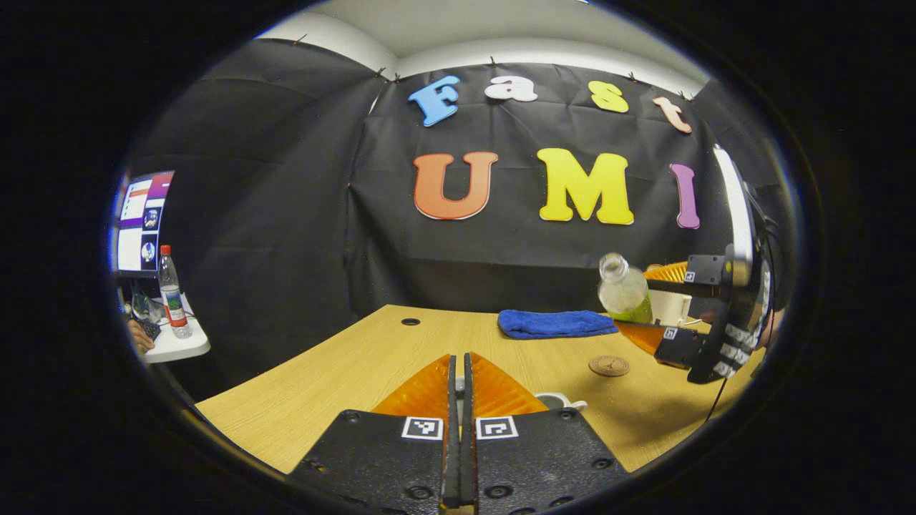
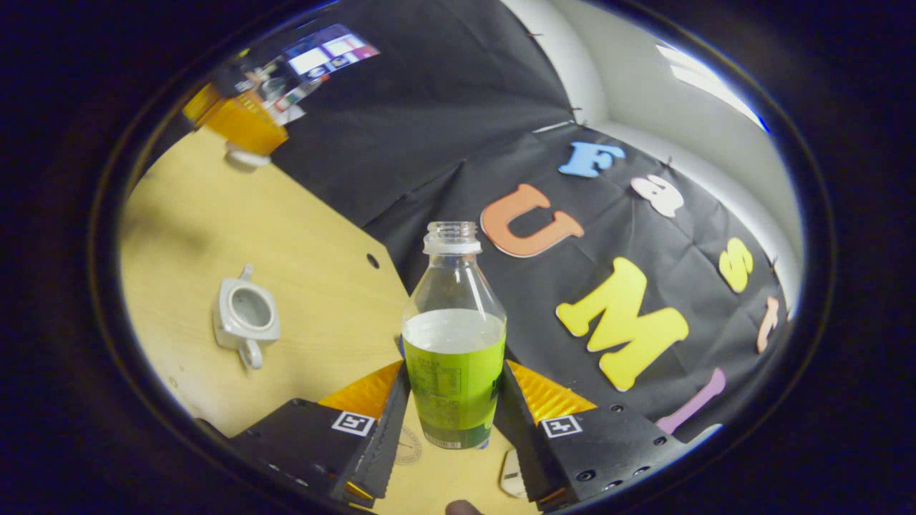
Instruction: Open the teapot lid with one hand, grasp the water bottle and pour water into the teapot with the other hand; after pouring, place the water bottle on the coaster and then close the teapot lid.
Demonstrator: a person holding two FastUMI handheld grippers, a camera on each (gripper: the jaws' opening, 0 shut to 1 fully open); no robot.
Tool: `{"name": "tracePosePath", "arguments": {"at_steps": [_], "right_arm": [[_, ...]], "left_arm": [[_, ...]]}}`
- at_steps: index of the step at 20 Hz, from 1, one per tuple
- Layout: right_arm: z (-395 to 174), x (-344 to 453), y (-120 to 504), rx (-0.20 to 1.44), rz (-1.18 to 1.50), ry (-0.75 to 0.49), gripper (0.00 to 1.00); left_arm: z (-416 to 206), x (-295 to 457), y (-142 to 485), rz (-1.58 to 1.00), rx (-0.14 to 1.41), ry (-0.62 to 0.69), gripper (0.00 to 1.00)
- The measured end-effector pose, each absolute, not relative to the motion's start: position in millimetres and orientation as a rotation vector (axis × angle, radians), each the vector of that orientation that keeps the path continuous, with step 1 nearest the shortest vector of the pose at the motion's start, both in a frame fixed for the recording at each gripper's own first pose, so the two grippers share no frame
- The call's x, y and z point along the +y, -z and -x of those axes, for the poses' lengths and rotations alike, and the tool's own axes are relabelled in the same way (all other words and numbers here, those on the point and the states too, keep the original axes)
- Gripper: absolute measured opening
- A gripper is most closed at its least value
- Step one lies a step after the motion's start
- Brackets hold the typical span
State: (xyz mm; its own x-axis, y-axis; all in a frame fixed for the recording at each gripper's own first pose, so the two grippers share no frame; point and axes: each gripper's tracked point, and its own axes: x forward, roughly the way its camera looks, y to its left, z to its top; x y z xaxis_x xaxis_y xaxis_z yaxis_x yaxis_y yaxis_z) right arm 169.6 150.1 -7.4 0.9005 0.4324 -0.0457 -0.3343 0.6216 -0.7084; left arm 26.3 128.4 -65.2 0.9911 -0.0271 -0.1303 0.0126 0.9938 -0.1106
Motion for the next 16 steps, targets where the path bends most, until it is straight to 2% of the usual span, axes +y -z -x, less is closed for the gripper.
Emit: {"name": "tracePosePath", "arguments": {"at_steps": [5,11,16], "right_arm": [[-204.7,119.1,-2.6,-0.059,0.438,-0.403,0.69],[-247.8,89.6,31.3,0.115,0.034,-0.373,0.69],[-270.9,94.1,73.6,0.222,-0.035,-0.350,0.69]], "left_arm": [[-26.7,94.6,61.4,0.090,0.125,0.091,0.03],[-26.7,90.7,60.8,0.077,0.121,0.098,0.03],[-27.8,91.1,63.7,0.072,0.125,0.098,0.03]]}}
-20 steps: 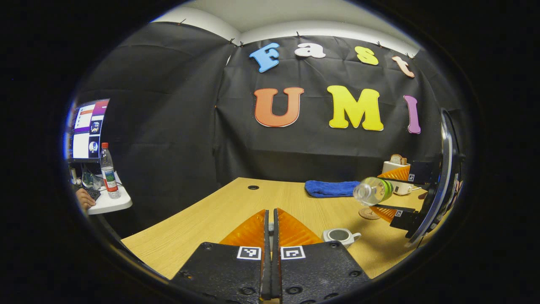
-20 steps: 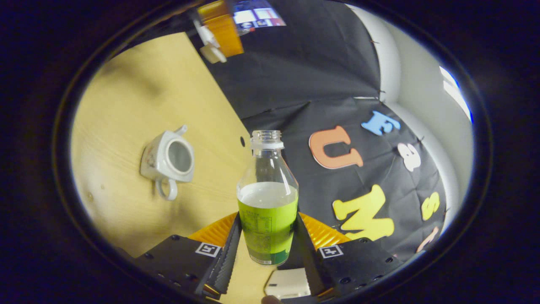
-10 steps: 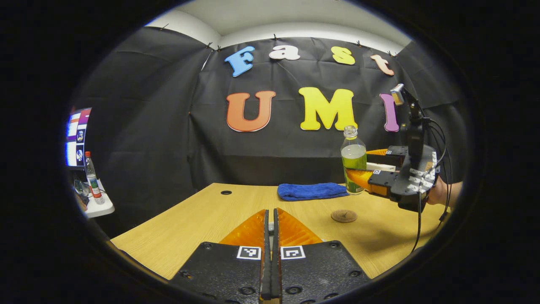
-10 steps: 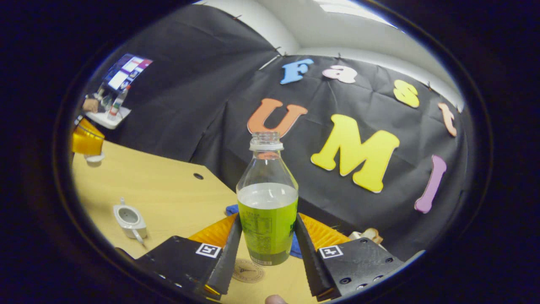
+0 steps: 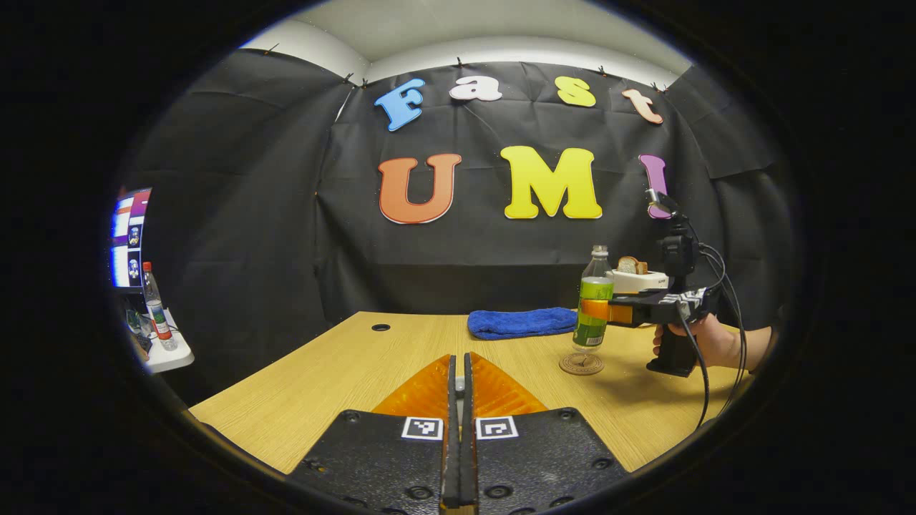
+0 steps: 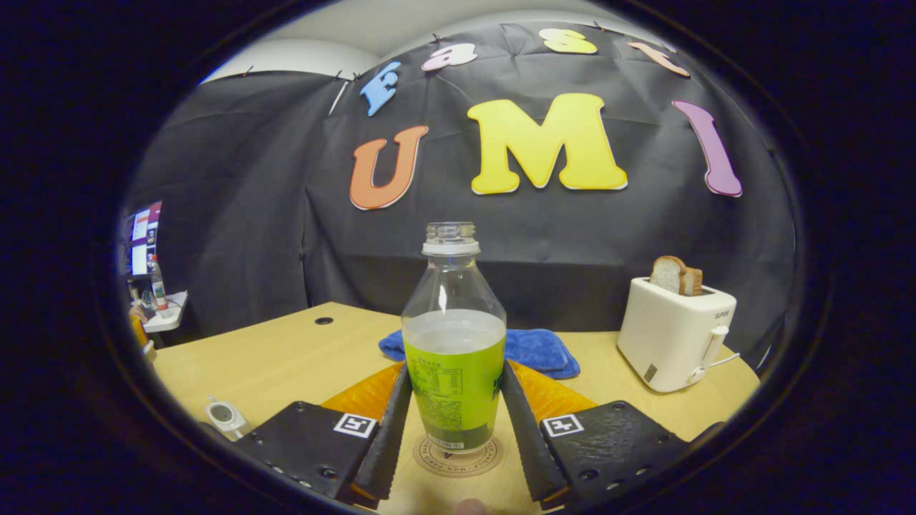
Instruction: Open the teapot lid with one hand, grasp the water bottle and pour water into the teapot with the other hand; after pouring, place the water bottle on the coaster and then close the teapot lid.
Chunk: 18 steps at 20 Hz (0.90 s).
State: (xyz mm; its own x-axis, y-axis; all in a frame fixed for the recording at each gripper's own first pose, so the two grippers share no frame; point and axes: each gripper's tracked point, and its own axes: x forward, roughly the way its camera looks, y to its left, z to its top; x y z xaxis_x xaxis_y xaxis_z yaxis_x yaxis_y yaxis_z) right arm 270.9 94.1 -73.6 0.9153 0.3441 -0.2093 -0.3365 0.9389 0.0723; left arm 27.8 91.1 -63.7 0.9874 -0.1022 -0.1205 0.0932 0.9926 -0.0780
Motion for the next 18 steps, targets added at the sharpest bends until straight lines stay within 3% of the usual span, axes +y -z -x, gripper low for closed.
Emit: {"name": "tracePosePath", "arguments": {"at_steps": [11,15,17,18], "right_arm": [[-280.9,95.5,90.4,0.260,-0.026,-0.338,0.70],[-283.0,100.3,90.8,0.266,-0.022,-0.324,0.75],[-276.8,95.1,84.3,0.263,-0.021,-0.319,0.97],[-270.5,90.9,79.7,0.264,-0.023,-0.314,0.99]], "left_arm": [[-27.9,89.4,66.1,0.055,0.129,0.103,0.03],[-28.4,88.5,66.2,0.059,0.124,0.104,0.03],[-29.6,86.2,64.7,0.065,0.114,0.103,0.03],[-30.7,83.1,64.1,0.065,0.110,0.107,0.03]]}}
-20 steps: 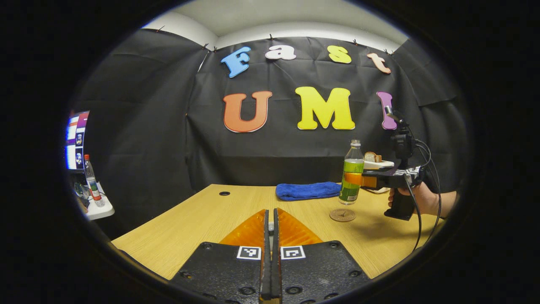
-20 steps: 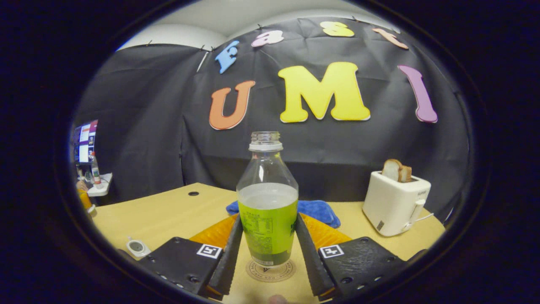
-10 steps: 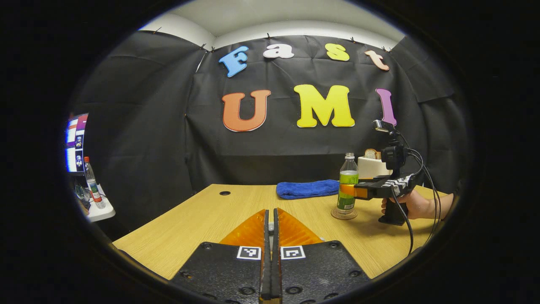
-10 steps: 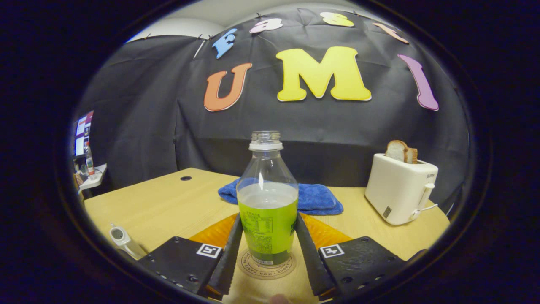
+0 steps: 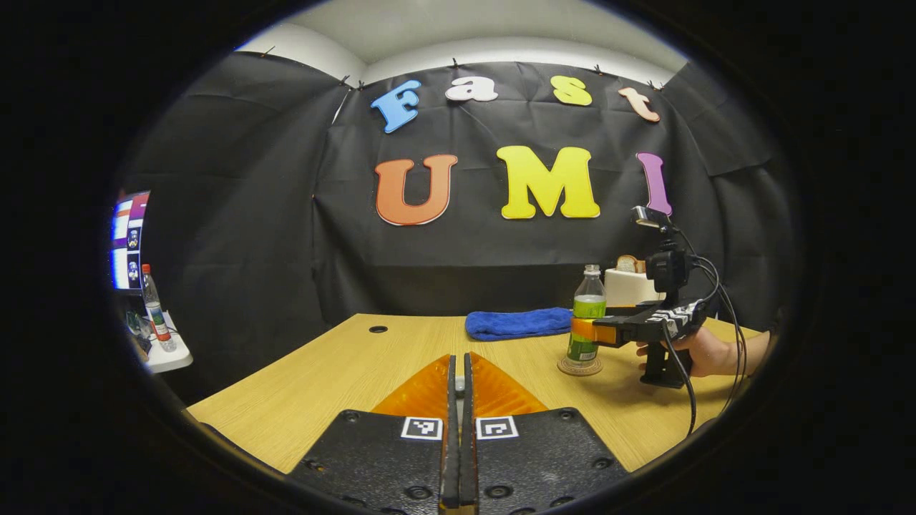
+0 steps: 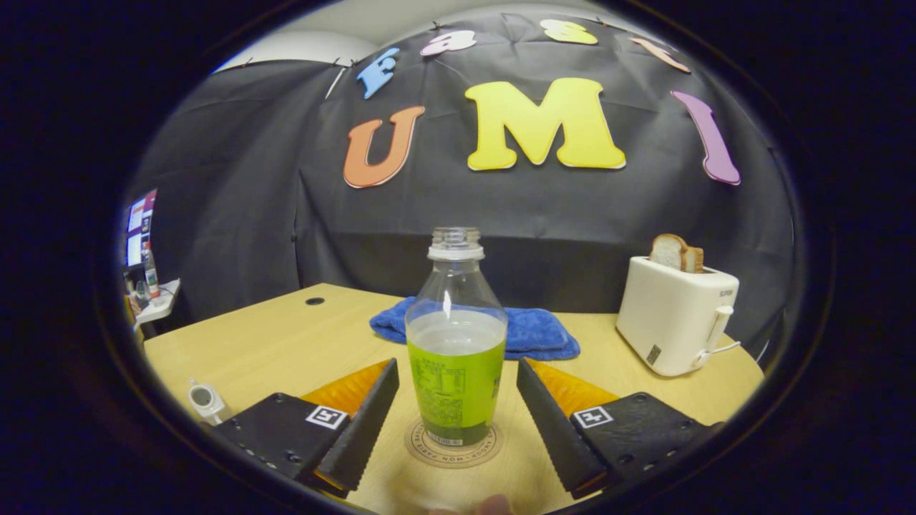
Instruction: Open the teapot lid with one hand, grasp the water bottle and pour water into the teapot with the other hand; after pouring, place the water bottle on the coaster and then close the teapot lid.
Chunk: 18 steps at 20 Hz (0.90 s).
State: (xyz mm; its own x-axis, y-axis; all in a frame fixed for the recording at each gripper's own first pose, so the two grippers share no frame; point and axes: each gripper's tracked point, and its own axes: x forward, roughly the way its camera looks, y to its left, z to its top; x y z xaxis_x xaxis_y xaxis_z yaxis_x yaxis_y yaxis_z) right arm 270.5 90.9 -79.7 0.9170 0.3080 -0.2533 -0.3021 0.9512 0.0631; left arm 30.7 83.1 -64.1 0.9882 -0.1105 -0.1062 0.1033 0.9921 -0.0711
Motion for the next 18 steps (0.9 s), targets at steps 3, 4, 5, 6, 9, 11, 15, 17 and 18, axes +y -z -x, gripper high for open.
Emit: {"name": "tracePosePath", "arguments": {"at_steps": [3,4,5,6,9,11,15,17,18], "right_arm": [[-239.3,71.7,73.0,0.285,-0.074,-0.313,0.98],[-225.8,64.6,69.0,0.283,-0.094,-0.311,0.98],[-211.7,55.0,65.3,0.279,-0.100,-0.300,0.98],[-197.8,45.3,63.3,0.275,-0.098,-0.289,0.98],[-156.1,18.5,55.2,0.223,-0.076,-0.261,0.96],[-138.9,0.3,52.0,0.190,-0.059,-0.232,0.96],[-119.5,-21.5,54.4,0.178,-0.081,-0.198,0.96],[-114.9,-27.5,58.1,0.182,-0.080,-0.188,0.96],[-113.6,-28.9,59.5,0.188,-0.080,-0.187,0.93]], "left_arm": [[-36.2,71.2,68.2,0.060,0.114,0.124,0.03],[-38.8,68.3,68.2,0.057,0.110,0.129,0.03],[-42.5,64.9,69.7,0.055,0.105,0.135,0.02],[-47.2,60.8,71.1,0.054,0.098,0.143,0.03],[-61.7,46.4,88.4,0.039,0.122,0.175,0.03],[-68.0,39.7,96.4,0.030,0.133,0.185,0.03],[-77.6,34.8,109.7,0.049,0.151,0.167,0.03],[-80.1,34.7,117.0,0.055,0.169,0.160,0.03],[-81.0,34.8,120.7,0.053,0.179,0.159,0.04]]}}
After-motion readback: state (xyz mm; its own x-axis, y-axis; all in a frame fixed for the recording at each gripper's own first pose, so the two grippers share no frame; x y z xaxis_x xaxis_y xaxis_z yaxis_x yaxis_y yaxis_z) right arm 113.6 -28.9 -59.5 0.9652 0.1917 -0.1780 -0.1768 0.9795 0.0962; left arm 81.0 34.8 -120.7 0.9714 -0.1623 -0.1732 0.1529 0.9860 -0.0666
